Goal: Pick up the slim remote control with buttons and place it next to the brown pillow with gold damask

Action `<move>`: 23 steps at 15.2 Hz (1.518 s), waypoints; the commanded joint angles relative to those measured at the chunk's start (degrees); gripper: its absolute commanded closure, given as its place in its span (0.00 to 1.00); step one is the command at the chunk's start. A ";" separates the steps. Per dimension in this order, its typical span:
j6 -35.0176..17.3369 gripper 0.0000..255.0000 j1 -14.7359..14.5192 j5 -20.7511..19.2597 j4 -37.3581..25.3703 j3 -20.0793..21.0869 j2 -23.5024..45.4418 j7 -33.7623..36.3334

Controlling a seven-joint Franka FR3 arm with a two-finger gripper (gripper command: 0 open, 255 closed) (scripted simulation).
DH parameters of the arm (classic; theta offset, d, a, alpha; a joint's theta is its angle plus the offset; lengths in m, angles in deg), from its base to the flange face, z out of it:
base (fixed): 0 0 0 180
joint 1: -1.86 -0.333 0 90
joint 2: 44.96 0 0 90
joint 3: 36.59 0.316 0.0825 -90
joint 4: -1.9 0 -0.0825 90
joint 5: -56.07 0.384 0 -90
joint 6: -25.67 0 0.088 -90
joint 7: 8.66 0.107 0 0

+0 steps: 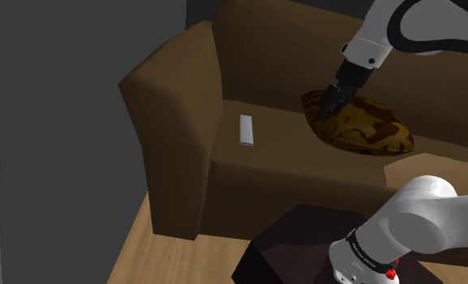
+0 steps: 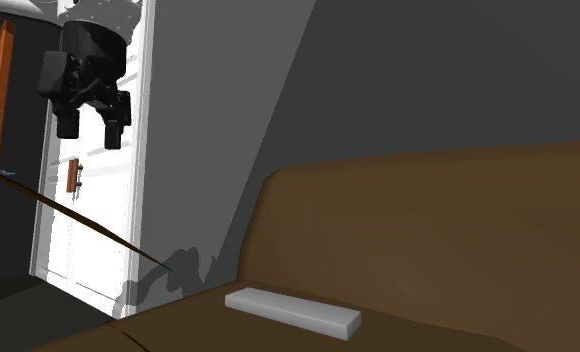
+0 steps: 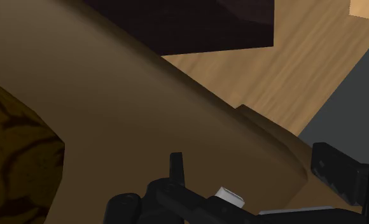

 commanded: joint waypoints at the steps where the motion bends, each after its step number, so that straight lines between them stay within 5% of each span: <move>1: 0.00 0.00 0.00 0.00 0.00 0.00 0.00 0.00; 12: -17.84 0.00 2.48 -0.18 -4.62 5.92 22.16 13.07; 23: -27.73 0.00 4.38 -5.85 -18.86 7.95 46.90 27.20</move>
